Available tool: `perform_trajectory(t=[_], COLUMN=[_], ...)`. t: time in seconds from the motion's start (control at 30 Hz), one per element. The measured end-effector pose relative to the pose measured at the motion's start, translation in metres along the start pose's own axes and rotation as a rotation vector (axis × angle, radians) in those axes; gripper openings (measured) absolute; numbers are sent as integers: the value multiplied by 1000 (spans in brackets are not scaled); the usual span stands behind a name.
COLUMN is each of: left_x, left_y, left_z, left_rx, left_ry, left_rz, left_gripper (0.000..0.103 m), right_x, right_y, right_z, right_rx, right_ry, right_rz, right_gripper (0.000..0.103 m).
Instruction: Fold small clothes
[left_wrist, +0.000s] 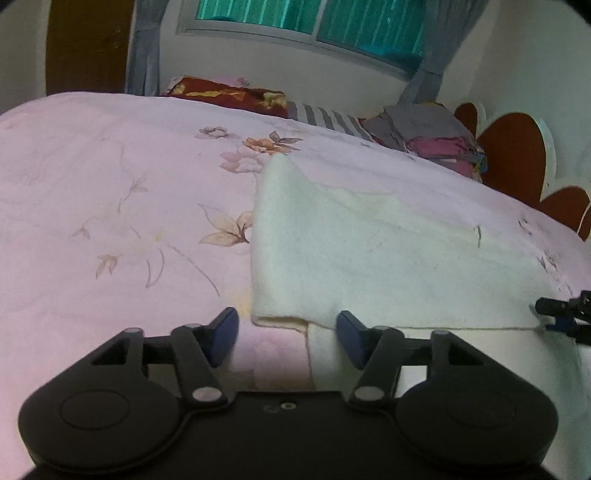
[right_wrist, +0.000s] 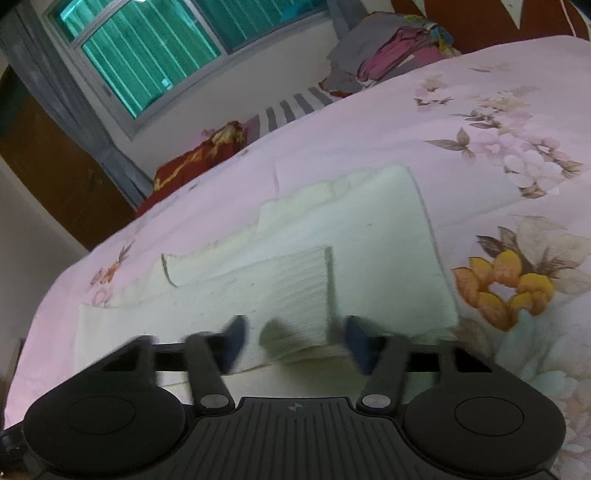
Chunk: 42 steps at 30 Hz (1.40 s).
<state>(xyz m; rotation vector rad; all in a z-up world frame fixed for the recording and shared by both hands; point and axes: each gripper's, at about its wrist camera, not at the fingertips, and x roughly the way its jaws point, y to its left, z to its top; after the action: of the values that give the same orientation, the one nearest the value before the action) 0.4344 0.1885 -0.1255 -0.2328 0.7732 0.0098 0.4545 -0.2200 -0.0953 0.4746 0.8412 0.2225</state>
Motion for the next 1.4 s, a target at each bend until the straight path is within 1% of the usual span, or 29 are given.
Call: perform_trajectory(t=[0.03,0.07,0.13,0.2,0.37,0.4,0.5,0.53,0.57,0.63,0.67,0.77,0.87,1.0,1.03,1.07,1.13,1.23,1.33,1.4], left_x=[-1,-1,-3,-4,-7,-8,-7,-7,-8,-8,-7,-8,-8,-8,-10,-12,-18,-18,-16,-16], left_y=[2,2,2,3,11,12,13,13,13,15,16,20,16,17,19,22,26,22,17,18], left_z=[-1,-1,-3,-3,-5,-5,-3,-3,-3,-4,-4,-4,-3,-2,0,1,0,0,-2,-1], left_rx=[8,22,38,45,28,28,24,21,20,17,15,-8,6,-4,-31,-64,-124,-119,-107,-122], left_ry=[3,5,8,11,11,12,17,19,19,18,18,18,18,21,19,10,-25,-18,-16,-25], left_rz=[-3,-2,-6,-11,-26,-24,-16,-16,-15,-11,-2,-16,-2,-1,-8,-19,-54,-78,-74,-72], left_gripper=[54,52,52,50,43,40,37,37,35,30,26,26,26,26,26,29,32,33,33,33], right_x=[3,6,10,12,9,9,5,1,-4,-15,-20,-20,-20,-25,-27,-28,-28,-30,-29,-28], right_y=[2,4,6,7,5,5,8,8,7,1,-4,-19,-26,-20,-18,-17,-15,-15,-17,-18], right_z=[1,1,2,3,3,4,5,7,9,13,15,17,15,16,17,17,19,22,23,22], right_rx=[-10,-25,-45,-61,-77,-79,-84,-85,-87,-64,-62,-54,-48,-73,-84,-92,-105,-104,-101,-103], right_ry=[3,5,11,19,11,9,-8,-25,-56,-103,-116,-101,-91,-119,-127,-128,-125,-132,-128,-122], right_rz=[-8,-17,-21,-18,-11,-10,-9,-15,-29,-34,-55,-91,-86,-79,-77,-74,-69,-58,-58,-59], right_gripper=[40,36,23,12,10,9,9,5,3,3,3,3,3,3,3,3,3,3,3,3])
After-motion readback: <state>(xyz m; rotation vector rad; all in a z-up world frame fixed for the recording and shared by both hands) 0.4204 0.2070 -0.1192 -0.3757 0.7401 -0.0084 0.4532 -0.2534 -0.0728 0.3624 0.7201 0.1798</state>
